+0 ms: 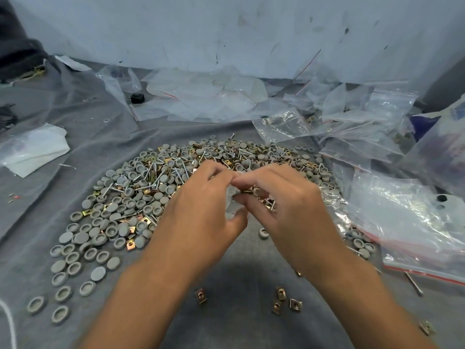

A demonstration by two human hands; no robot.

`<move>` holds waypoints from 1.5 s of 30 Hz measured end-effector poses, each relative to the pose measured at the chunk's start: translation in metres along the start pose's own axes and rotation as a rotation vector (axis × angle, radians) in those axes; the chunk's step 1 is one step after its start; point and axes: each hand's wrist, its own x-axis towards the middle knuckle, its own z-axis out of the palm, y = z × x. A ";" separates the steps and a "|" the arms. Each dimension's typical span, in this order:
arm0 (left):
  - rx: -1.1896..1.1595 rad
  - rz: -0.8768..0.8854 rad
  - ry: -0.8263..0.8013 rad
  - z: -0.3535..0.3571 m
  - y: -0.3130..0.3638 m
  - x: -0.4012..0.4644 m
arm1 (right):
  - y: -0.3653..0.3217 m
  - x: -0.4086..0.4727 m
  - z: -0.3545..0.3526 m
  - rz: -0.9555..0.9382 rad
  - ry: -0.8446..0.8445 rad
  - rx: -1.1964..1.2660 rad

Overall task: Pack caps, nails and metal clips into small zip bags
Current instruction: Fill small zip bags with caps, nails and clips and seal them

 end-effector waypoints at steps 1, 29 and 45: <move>-0.009 -0.003 0.001 0.000 0.000 0.000 | 0.000 -0.001 0.003 -0.003 -0.006 -0.029; 0.020 -0.006 0.021 -0.002 -0.002 -0.001 | 0.074 -0.052 -0.072 0.806 -0.535 -0.326; 0.064 -0.010 0.004 -0.002 0.005 -0.001 | 0.084 -0.057 -0.124 0.901 -0.267 -0.322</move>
